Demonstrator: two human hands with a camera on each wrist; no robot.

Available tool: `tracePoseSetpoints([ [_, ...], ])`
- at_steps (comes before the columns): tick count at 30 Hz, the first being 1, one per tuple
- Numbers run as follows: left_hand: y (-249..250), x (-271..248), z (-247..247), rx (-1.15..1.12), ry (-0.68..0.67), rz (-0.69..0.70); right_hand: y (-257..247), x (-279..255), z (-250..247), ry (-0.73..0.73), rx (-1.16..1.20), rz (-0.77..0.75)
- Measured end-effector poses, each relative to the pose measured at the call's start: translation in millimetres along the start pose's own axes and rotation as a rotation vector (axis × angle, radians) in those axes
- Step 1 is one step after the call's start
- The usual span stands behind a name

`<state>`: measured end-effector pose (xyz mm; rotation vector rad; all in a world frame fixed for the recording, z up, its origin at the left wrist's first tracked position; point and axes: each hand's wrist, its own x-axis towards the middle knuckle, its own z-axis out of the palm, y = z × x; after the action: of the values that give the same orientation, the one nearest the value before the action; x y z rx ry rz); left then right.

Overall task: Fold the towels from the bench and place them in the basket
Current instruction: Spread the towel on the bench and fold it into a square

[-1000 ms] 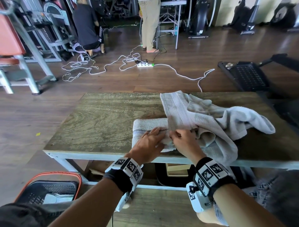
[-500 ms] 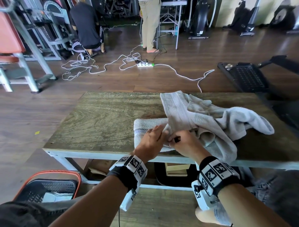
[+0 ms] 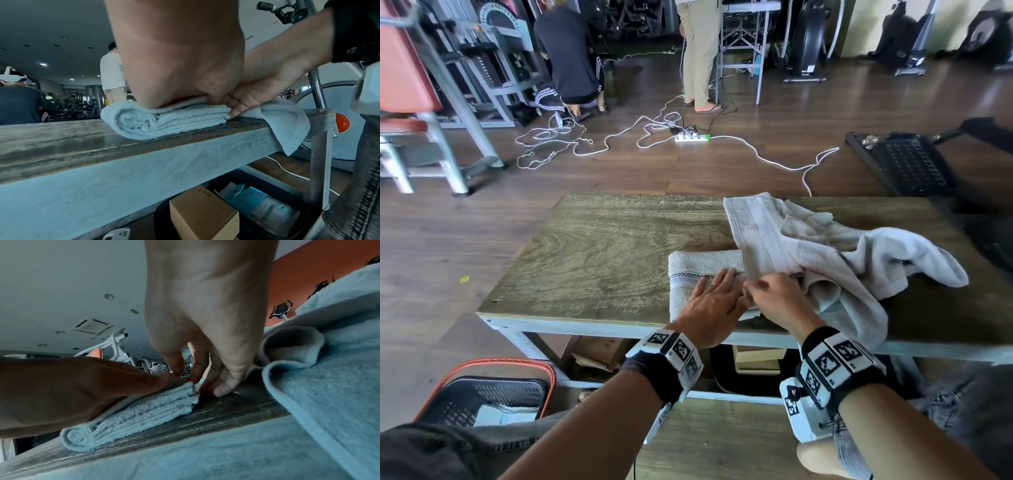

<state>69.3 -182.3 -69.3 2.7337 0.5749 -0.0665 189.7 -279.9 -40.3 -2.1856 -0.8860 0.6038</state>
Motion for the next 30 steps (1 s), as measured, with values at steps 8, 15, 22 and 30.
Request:
tracePoseSetpoints([
  [8,0,-1,-12,-0.163,0.228,-0.002,0,7,-2,0.014,-0.045,0.071],
  [15,-25,7,0,0.093,0.180,-0.118,-1,16,-9,-0.050,-0.050,0.069],
  [22,-18,8,1,0.086,0.138,-0.195,-37,14,12,0.304,-0.228,-0.236],
  [30,-23,4,1,-0.056,0.305,-0.098,-36,44,63,-0.046,0.046,-0.215],
])
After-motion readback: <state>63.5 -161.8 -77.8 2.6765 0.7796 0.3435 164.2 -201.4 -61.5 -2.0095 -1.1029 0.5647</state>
